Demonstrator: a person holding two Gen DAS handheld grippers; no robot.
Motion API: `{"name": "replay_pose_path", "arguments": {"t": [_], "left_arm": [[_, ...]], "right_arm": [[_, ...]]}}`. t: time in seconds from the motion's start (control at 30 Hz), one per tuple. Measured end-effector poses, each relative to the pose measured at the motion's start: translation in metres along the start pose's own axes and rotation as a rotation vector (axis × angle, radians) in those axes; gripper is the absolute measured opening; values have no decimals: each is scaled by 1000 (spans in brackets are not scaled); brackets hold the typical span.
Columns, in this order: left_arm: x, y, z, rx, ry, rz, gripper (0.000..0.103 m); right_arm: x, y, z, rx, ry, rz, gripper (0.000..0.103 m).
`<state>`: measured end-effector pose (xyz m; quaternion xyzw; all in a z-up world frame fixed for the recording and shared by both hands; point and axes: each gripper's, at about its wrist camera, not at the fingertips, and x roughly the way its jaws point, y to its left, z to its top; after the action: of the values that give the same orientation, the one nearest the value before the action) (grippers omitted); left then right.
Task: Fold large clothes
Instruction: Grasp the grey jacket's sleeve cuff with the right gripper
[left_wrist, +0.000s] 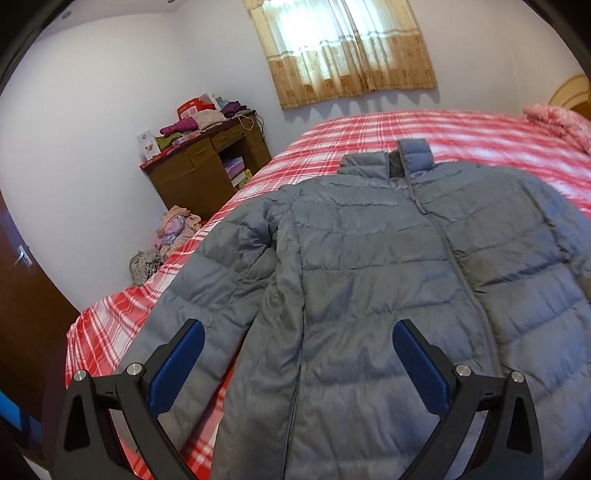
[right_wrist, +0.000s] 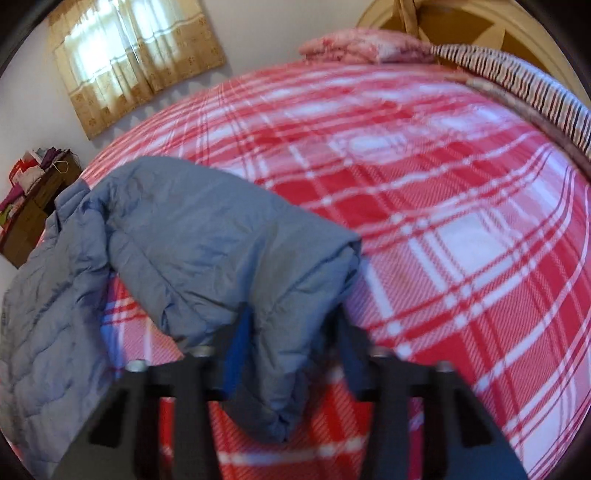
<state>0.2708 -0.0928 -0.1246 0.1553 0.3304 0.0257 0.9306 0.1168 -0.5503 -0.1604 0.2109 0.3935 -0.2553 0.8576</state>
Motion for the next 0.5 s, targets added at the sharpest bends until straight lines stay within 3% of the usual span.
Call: {"name": "replay_pose_path", "arguments": {"t": [0.23, 0.37, 0.5], "left_arm": [[46, 14, 9, 24, 48, 59, 102], [59, 19, 17, 31, 54, 32, 102], [57, 16, 25, 39, 37, 8, 102]], "right_arm": [[-1, -34, 43, -14, -79, -138, 16], [-20, -13, 75, -79, -163, -155, 15], [-39, 34, 96, -177, -249, -122, 15]]}}
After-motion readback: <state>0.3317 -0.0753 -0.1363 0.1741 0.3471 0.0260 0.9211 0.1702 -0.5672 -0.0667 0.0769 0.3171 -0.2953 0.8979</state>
